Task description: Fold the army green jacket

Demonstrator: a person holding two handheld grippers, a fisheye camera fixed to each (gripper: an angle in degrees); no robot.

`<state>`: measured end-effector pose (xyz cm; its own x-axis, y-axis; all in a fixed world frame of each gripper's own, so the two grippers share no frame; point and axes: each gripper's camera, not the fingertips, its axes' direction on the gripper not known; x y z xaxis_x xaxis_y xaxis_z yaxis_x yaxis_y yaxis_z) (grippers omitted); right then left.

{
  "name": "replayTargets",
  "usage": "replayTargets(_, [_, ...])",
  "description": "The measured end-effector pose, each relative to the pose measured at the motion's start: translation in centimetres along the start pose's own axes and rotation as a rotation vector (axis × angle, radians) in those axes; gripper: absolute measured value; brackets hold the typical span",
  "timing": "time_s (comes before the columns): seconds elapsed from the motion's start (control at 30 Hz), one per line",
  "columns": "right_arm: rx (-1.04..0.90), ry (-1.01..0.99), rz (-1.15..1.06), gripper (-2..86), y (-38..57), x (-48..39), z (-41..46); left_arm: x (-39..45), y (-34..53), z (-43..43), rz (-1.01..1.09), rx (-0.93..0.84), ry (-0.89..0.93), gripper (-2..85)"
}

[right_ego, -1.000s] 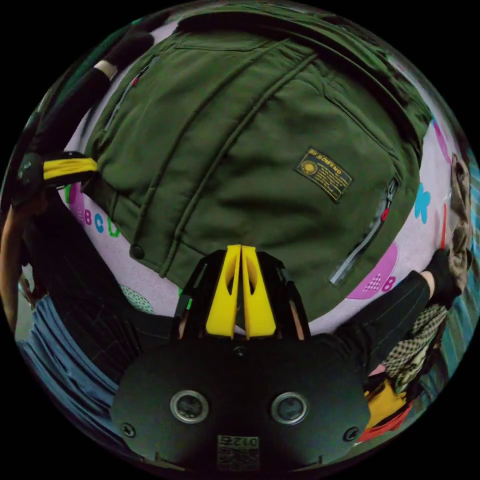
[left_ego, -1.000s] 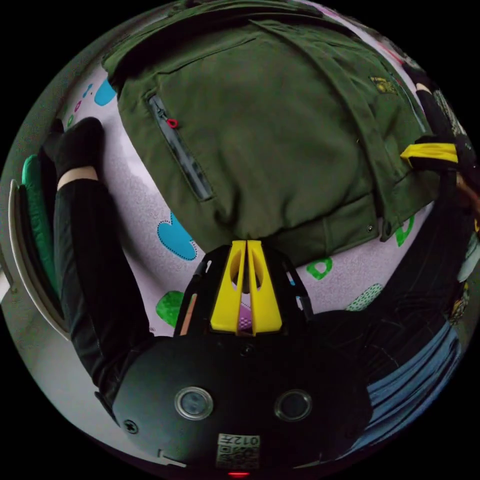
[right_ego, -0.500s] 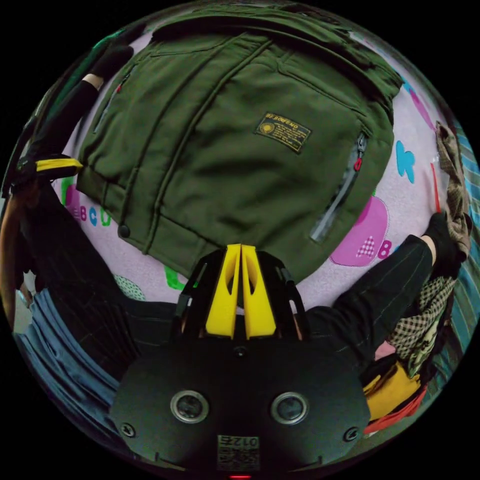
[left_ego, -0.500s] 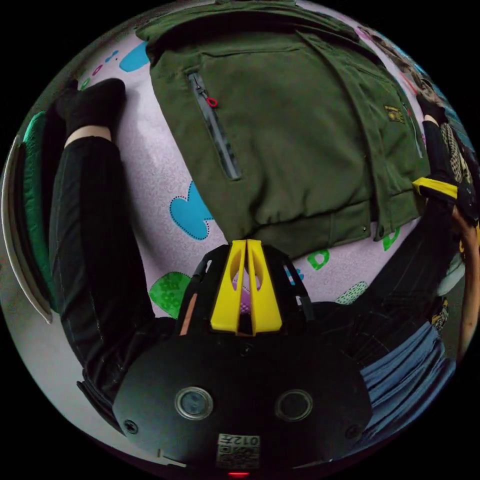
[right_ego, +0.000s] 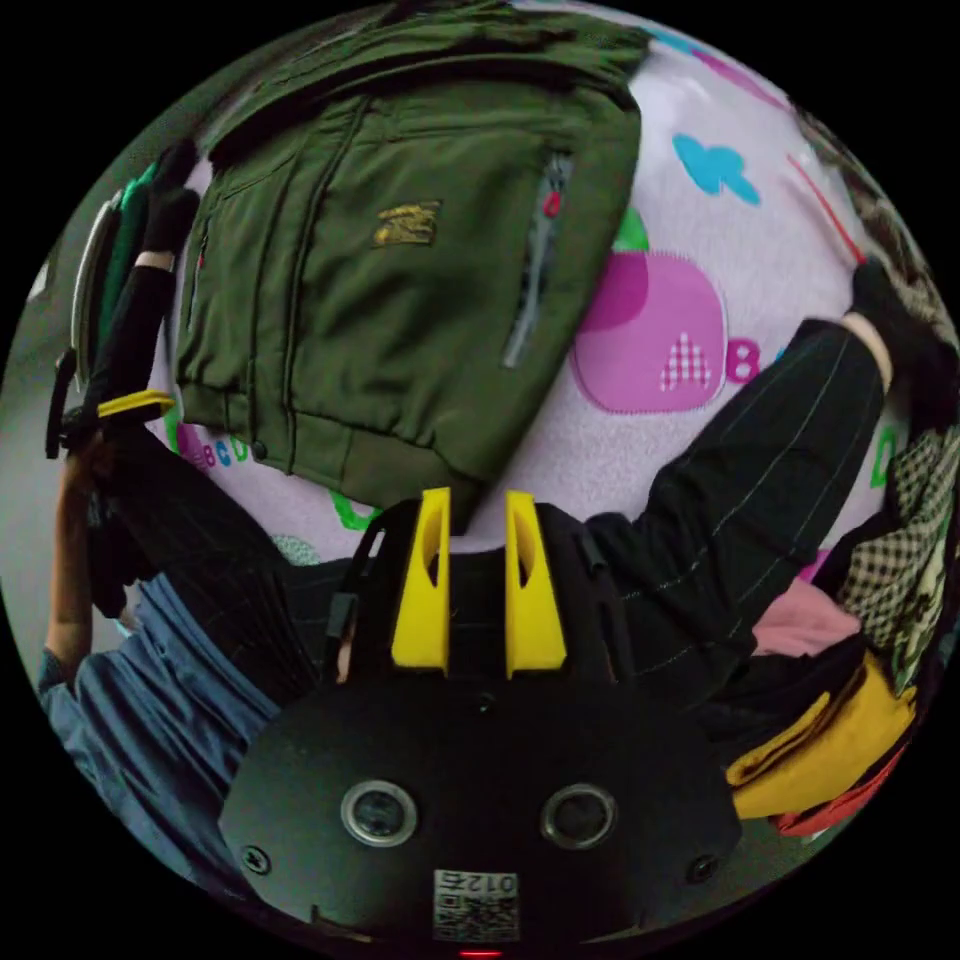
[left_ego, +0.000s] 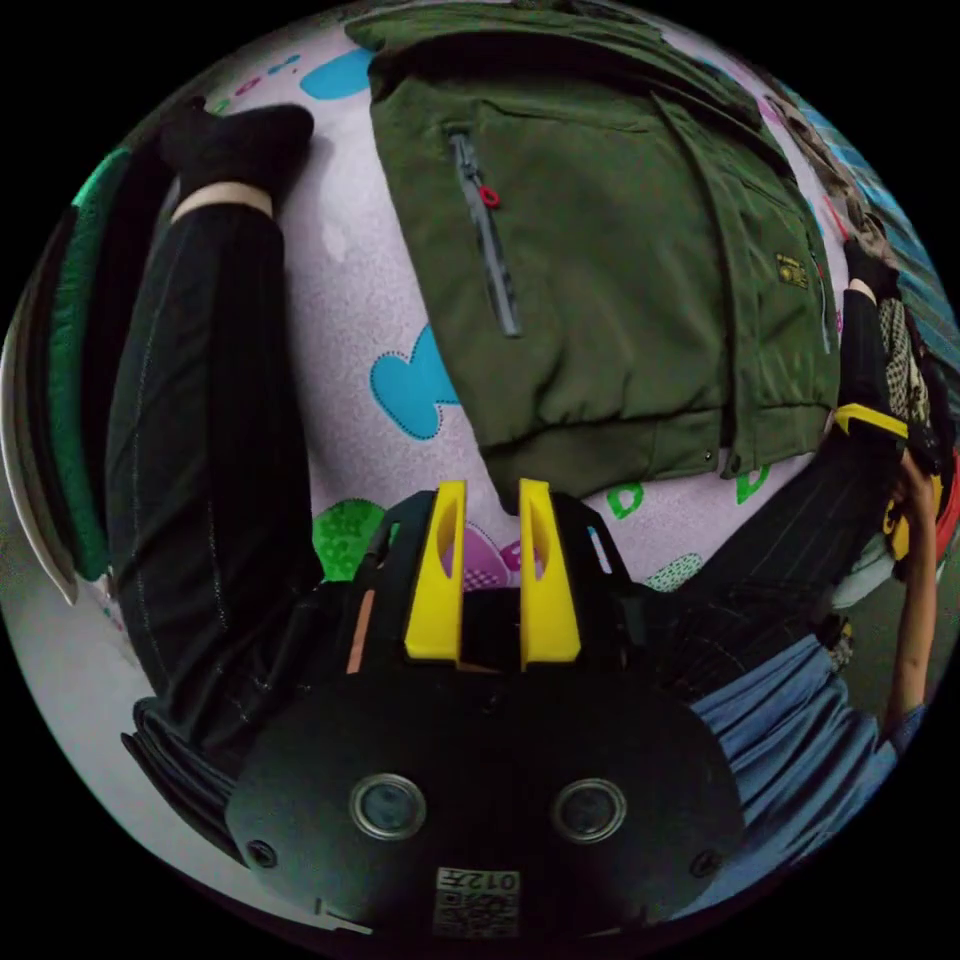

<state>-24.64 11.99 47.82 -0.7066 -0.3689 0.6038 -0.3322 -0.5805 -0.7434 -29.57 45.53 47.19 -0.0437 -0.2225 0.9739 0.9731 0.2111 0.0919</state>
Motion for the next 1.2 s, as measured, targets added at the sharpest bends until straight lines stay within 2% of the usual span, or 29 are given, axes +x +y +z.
replayTargets(0.07, [-0.052,-0.101,0.047,9.9,0.1,2.4,1.6,-0.9,-0.1,0.2,-0.014,-0.046,0.071,10.8])
replayTargets(0.2, [-0.06,-0.166,0.072,9.8,-0.5,4.2,3.5,-2.4,-0.5,0.2,-0.055,-0.092,0.129,12.4])
replayTargets(0.43, [-0.119,-0.304,0.09,7.8,-1.6,8.1,7.1,-4.6,0.1,-1.1,-0.063,-0.136,0.227,10.4])
replayTargets(0.6, [-0.136,-0.271,0.074,5.1,-1.8,9.8,9.2,-5.8,1.2,-2.0,-0.074,-0.16,0.291,7.5])
replayTargets(0.67, [-0.111,-0.259,0.025,1.0,-1.2,10.0,9.5,-5.7,2.0,-2.8,-0.06,-0.152,0.27,6.0])
replayTargets(0.9, [-0.019,-0.242,-0.101,-0.7,2.3,10.8,8.1,-3.9,7.8,-8.6,0.135,-0.018,0.163,1.3])
replayTargets(1.2, [0.092,-0.301,-0.275,-0.8,9.2,12.0,2.9,-4.7,19.1,-19.6,0.322,0.181,0.208,0.4])
